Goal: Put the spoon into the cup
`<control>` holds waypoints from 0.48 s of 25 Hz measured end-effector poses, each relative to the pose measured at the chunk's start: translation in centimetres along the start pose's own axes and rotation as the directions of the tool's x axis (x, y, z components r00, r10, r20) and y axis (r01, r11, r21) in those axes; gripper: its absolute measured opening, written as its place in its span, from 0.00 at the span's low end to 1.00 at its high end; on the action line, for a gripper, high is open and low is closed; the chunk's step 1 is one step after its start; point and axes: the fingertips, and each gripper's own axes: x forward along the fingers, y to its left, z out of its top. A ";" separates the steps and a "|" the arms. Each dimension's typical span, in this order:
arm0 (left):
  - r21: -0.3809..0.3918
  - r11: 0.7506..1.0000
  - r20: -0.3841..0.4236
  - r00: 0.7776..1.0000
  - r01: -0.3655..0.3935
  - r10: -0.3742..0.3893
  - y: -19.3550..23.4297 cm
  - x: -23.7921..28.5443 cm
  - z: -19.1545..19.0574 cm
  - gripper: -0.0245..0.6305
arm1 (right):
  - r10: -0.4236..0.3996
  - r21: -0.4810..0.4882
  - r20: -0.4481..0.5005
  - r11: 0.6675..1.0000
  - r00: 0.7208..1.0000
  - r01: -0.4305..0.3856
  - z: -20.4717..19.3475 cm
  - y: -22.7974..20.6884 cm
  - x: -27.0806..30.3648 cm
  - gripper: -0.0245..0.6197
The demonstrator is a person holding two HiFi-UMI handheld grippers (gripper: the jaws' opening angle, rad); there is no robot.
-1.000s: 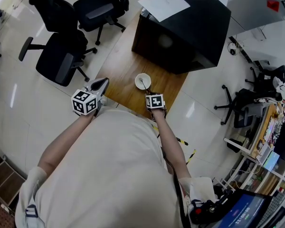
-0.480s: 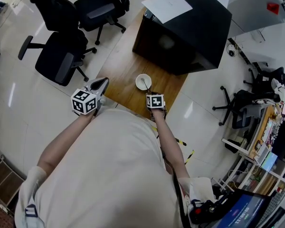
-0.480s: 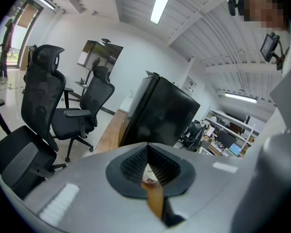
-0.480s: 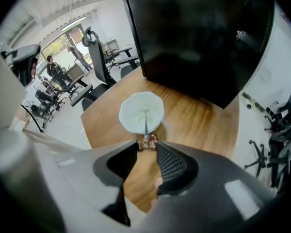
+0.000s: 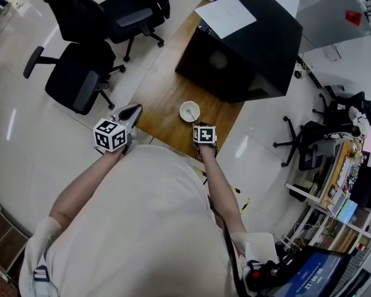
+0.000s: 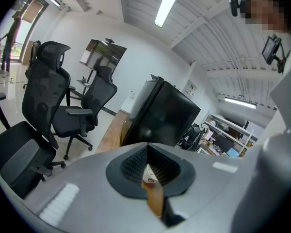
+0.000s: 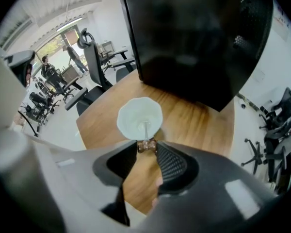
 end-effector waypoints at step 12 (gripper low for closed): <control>0.005 0.999 -0.047 0.998 0.051 -0.051 6.6 -6.7 1.2 0.01 | -0.136 0.206 0.076 0.971 0.988 0.118 0.3 0.5 -1.7 0.31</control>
